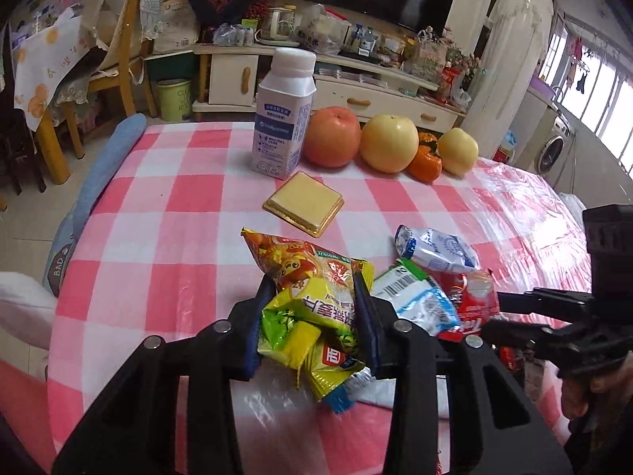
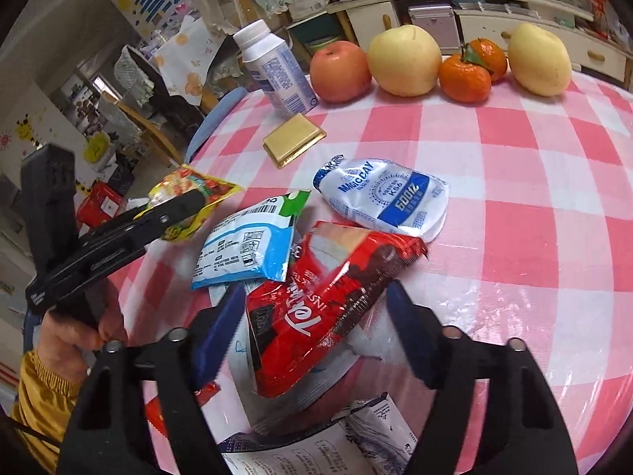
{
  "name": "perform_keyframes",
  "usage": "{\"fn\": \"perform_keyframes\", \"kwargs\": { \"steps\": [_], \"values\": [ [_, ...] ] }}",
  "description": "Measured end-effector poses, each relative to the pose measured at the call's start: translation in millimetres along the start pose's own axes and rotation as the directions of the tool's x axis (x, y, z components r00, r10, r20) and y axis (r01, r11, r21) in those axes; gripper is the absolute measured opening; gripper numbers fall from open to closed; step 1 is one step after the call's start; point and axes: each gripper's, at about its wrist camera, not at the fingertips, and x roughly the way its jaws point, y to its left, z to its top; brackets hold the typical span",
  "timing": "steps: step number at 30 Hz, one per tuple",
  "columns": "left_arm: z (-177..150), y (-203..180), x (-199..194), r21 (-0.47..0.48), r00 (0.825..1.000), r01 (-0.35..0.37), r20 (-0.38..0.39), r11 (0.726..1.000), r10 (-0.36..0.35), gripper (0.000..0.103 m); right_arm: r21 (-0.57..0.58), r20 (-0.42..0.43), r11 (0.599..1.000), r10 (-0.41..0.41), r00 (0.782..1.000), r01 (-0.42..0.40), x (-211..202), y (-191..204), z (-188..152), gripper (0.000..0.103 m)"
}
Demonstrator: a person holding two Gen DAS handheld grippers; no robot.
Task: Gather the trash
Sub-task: 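Grasp the yellow snack bag with the left gripper, then grasp the red milk tea packet with the right gripper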
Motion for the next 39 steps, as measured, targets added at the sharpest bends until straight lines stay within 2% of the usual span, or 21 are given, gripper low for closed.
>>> {"fn": "perform_keyframes", "kwargs": {
  "steps": [3, 7, 10, 12, 15, 20, 25, 32, 36, 39],
  "values": [
    [-4, 1, -12, -0.026, 1.000, 0.001, 0.012, 1.000, -0.001, 0.040, -0.002, -0.004, 1.000, 0.005, 1.000, -0.005, 2, 1, 0, 0.058],
    [-11, 4, -26, -0.064, 1.000, 0.002, 0.021, 0.998, 0.000, 0.040, -0.047, 0.001, 0.999, -0.020, 1.000, 0.020, 4, 8, -3, 0.057],
    [-18, 13, -38, -0.124, 0.999, 0.010, 0.036, 0.992, -0.005, 0.040, -0.061, 0.014, 0.998, -0.031, 0.999, 0.032, 3, 11, -6, 0.050],
    [-21, 17, -46, -0.145, 0.999, 0.005, 0.048, 0.989, 0.002, 0.040, -0.061, 0.023, 0.998, -0.034, 0.999, 0.035, 2, 11, -7, 0.041],
    [-27, 22, -59, -0.159, 0.997, -0.017, 0.068, 0.987, 0.028, 0.040, -0.075, 0.041, 0.996, -0.051, 0.998, 0.054, -1, 16, -9, 0.035],
    [-37, 32, -73, -0.182, 0.996, -0.018, 0.083, 0.983, 0.033, 0.040, -0.108, 0.085, 0.989, -0.089, 0.992, 0.098, -7, 27, -11, 0.028],
    [-42, 43, -83, -0.213, 0.994, 0.000, 0.106, 0.977, 0.023, 0.040, -0.116, 0.147, 0.982, -0.128, 0.981, 0.146, -19, 38, -17, 0.024],
    [-42, 50, -99, -0.218, 0.989, -0.011, 0.143, 0.976, 0.044, 0.040, -0.133, 0.219, 0.973, -0.157, 0.963, 0.189, -34, 58, -21, 0.019],
    [-41, 53, -106, -0.223, 0.987, 0.010, 0.160, 0.975, 0.026, 0.040, -0.143, 0.246, 0.968, -0.165, 0.955, 0.204, -39, 69, -23, 0.018],
    [-42, 56, -108, -0.221, 0.986, -0.001, 0.162, 0.975, 0.038, 0.040, -0.141, 0.235, 0.973, -0.146, 0.961, 0.182, -42, 74, -25, 0.018]
  ]
}}
